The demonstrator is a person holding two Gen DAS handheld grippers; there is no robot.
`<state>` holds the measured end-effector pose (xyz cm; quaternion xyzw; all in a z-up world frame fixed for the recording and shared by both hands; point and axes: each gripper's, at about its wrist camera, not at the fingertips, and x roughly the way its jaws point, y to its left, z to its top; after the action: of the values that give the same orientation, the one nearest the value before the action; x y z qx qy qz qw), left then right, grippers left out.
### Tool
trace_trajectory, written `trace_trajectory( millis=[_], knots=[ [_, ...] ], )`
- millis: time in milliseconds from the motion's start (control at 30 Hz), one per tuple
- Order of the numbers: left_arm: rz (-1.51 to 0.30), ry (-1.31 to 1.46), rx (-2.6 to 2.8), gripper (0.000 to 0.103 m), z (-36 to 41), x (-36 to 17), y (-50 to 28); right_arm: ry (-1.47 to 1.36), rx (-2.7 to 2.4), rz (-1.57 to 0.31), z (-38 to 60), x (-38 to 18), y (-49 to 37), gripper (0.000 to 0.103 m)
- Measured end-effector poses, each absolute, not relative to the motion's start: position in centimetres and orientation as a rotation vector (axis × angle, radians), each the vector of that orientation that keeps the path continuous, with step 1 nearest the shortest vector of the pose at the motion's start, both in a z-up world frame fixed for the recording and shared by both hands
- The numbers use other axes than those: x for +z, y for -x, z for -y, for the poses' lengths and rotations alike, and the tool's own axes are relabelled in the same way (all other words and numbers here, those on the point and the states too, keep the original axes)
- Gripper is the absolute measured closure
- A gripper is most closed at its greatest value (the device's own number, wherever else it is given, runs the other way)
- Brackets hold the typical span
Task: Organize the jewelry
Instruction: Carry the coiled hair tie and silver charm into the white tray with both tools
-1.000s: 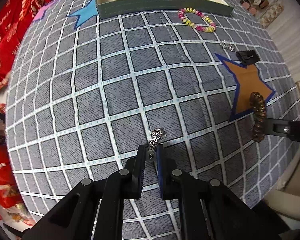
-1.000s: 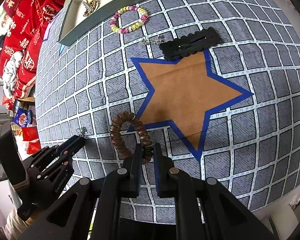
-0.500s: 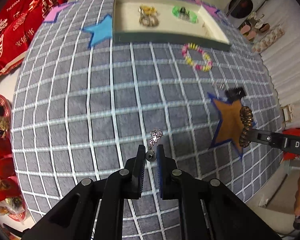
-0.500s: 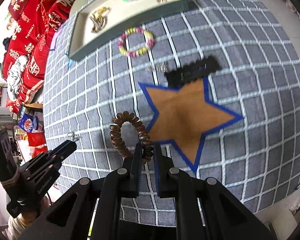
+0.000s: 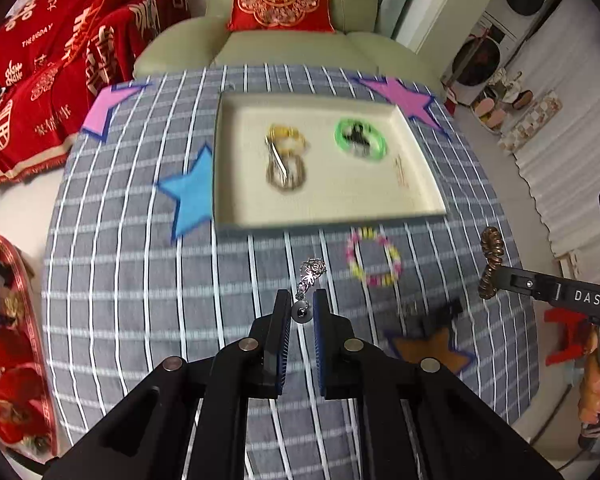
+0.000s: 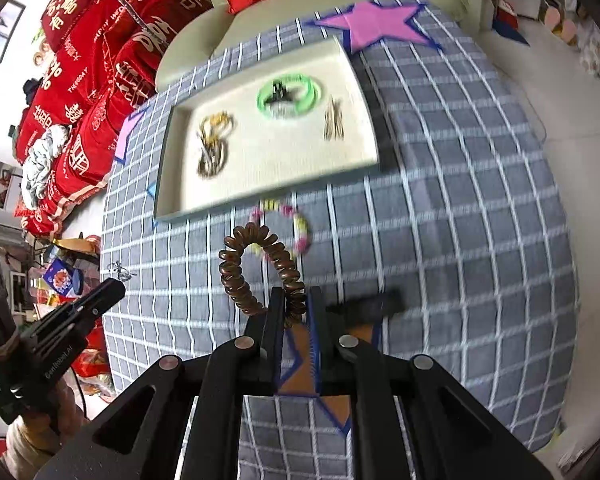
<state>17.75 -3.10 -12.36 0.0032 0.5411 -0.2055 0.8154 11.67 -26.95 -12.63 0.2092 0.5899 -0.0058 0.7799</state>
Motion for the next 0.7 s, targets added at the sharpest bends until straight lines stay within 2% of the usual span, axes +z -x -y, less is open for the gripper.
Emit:
trace_trajectory(
  millis=[300, 700],
  knots=[
    [-1.118, -0.002, -0.398, 0.084, 4.7, -12.7, -23.6, -0.362, 0.022, -1.25, 28.4, -12.2, -18.5, 0.091],
    [-1.144, -0.038, -0.313, 0.084, 7.1, -17.5, -29.2, -0.288, 0.059, -1.319, 28.4, -17.5, -25.3, 0.091]
  ],
)
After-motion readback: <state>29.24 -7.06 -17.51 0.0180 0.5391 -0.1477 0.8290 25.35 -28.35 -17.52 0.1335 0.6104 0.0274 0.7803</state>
